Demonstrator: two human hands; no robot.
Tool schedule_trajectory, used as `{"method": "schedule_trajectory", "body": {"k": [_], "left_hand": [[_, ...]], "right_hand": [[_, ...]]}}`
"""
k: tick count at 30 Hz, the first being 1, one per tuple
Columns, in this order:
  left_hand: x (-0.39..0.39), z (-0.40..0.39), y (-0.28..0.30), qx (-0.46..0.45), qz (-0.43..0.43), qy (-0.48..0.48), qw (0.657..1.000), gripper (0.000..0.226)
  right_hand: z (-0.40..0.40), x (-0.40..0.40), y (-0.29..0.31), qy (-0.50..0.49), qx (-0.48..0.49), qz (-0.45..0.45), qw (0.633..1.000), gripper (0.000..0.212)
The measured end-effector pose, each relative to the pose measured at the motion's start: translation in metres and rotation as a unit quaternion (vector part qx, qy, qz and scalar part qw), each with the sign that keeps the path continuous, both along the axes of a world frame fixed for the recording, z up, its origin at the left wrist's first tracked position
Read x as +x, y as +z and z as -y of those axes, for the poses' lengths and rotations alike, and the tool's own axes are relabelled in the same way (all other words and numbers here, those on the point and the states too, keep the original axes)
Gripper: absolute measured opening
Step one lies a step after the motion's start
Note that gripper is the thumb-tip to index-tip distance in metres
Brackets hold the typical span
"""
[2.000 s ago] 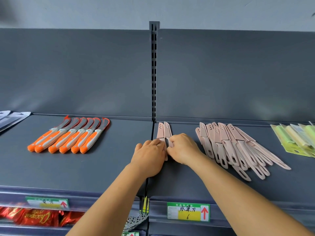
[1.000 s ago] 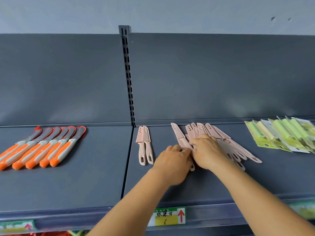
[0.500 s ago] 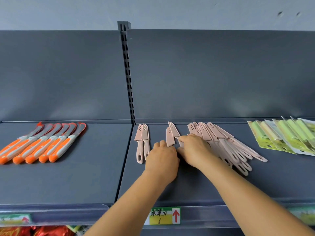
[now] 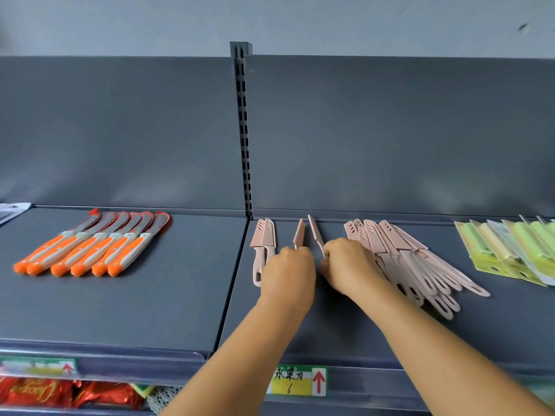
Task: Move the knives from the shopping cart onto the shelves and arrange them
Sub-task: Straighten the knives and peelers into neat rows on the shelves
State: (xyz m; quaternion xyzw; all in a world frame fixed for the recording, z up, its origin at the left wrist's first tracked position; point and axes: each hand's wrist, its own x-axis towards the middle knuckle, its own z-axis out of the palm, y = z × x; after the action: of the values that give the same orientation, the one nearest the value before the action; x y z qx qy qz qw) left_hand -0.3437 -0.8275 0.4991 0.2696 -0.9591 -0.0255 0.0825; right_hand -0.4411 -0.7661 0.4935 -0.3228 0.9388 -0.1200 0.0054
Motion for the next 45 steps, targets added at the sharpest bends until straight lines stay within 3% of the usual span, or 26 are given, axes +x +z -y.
{"method": "schedule_trajectory", "body": {"k": [3, 7, 14, 22, 27, 32, 39, 45], "left_hand": [[0.007, 0.006, 0.004, 0.002, -0.007, 0.034, 0.999, 0.04], [0.014, 0.011, 0.006, 0.03, -0.027, 0.065, 0.997, 0.028], [0.012, 0.015, 0.007, 0.078, -0.048, 0.089, 0.992, 0.031], [0.013, 0.019, 0.007, 0.073, -0.021, 0.09, 0.993, 0.028], [0.023, 0.039, -0.001, -0.006, -0.028, -0.017, 0.999, 0.03], [0.032, 0.057, -0.016, 0.01, -0.007, -0.168, 0.986, 0.042], [0.032, 0.062, -0.026, 0.019, 0.029, -0.158, 0.987, 0.031], [0.03, 0.05, -0.013, 0.015, 0.006, -0.167, 0.986, 0.045]], "right_hand": [[0.008, 0.006, -0.003, 0.026, -0.018, 0.02, 0.999, 0.029], [0.014, 0.014, -0.003, 0.052, -0.03, 0.01, 0.998, 0.019], [0.025, 0.018, -0.007, 0.07, -0.057, 0.027, 0.996, 0.022], [0.03, 0.025, -0.001, 0.082, -0.04, 0.046, 0.995, 0.023], [0.029, 0.026, -0.002, 0.091, -0.027, 0.042, 0.995, 0.026], [0.021, 0.017, -0.012, 0.151, -0.026, 0.045, 0.987, 0.039], [0.019, 0.021, -0.013, 0.174, 0.017, 0.043, 0.984, 0.048], [0.011, 0.023, -0.007, 0.14, -0.013, 0.04, 0.989, 0.044]]}}
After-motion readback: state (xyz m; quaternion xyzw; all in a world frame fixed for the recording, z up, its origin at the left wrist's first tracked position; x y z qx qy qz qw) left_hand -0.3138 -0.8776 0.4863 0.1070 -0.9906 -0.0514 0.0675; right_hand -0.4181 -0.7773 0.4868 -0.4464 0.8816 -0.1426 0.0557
